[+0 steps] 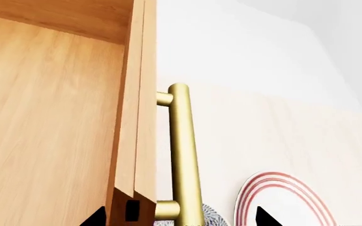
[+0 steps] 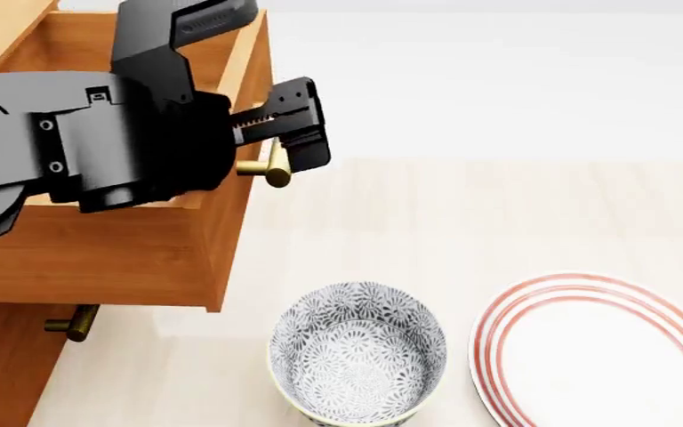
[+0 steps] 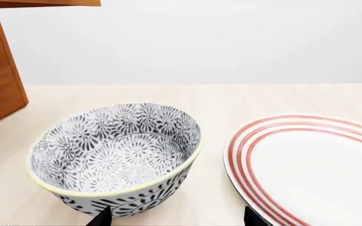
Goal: Open the top drawer of the cabinet.
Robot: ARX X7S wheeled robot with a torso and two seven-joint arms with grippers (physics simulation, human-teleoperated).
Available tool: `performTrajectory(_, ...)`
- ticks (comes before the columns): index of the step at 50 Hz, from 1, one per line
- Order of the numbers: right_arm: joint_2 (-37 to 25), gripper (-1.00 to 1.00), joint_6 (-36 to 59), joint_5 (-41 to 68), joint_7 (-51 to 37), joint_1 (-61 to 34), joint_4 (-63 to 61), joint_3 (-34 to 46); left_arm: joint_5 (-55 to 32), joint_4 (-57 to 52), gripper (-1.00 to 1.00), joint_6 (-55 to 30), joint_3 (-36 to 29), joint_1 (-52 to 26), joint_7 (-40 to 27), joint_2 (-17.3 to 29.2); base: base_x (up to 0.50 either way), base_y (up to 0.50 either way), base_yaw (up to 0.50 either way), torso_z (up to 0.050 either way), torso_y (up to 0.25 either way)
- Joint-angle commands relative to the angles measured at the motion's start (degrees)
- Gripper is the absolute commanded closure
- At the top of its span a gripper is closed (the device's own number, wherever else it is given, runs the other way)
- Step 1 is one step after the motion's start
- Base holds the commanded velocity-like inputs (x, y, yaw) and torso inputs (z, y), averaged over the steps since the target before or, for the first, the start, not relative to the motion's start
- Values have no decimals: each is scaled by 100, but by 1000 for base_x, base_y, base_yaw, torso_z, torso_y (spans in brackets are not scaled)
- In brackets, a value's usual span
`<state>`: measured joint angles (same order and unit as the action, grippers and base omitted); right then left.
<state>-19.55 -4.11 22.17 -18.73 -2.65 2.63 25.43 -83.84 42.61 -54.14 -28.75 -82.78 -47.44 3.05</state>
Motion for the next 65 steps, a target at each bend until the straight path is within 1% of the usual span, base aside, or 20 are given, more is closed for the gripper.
performTrajectory(1,83,-100,-15,-96,114,29,-30,-89,-1253,-663,-100,511,-305,54,433,-255,0,0,0,0,0)
performTrajectory(5,68,-100,20,-84,96,39,-75,-84,-1359,-826,-100,556,-432,81,449,-215,0,0,0,0,3)
performTrajectory(8,72,-100,15,-81,99,34,-57,-78,-1076,-1216,-100,667,-607,69,501,-76,0,0,0,0,0)
performTrajectory(9,72,-100,16,-81,97,32,-56,-76,-883,-1319,-100,736,-713,50,454,-30,0,0,0,0,11)
performTrajectory(10,77,-100,13,-83,98,25,-39,-74,-399,-1558,-100,853,-982,-24,429,86,0,0,0,0,0)
performTrajectory(11,79,-100,13,-81,97,20,-32,-75,-189,-1648,-100,878,-1120,-61,390,140,0,0,0,0,0)
performTrajectory(12,80,-100,29,-72,90,12,-33,-77,223,-1813,-100,999,-1337,-127,296,235,0,0,0,0,0)
performTrajectory(19,76,-100,49,-53,74,-8,-32,-81,426,-2183,-100,1046,-1480,-113,208,395,0,0,0,0,1)
performTrajectory(24,75,-100,67,-41,62,-20,-36,-79,606,-2657,-100,1048,-1618,-102,118,557,0,0,0,0,0)
performTrajectory(33,68,-100,100,-18,35,-30,-58,-78,312,-3168,-100,904,-1547,10,-135,690,0,0,0,0,0)
performTrajectory(36,74,-100,60,-38,40,-29,-26,-70,223,-3497,-100,847,-1536,77,-286,785,0,0,0,0,0)
performTrajectory(43,62,-100,7,-92,14,0,-55,-50,219,-4756,-100,767,-1548,110,-615,1125,0,0,0,0,0)
performTrajectory(49,58,-100,10,-98,8,-7,-50,-36,35,-5692,-100,756,-1468,257,-858,1376,0,0,0,0,0)
performTrajectory(54,53,-100,9,-106,3,-4,-54,-21,-46,-6179,-100,813,-1442,517,-953,1555,0,0,0,0,0)
performTrajectory(65,54,-100,-17,-127,-2,-9,-25,5,109,-7327,-100,960,-1554,1104,-775,1927,0,0,0,0,0)
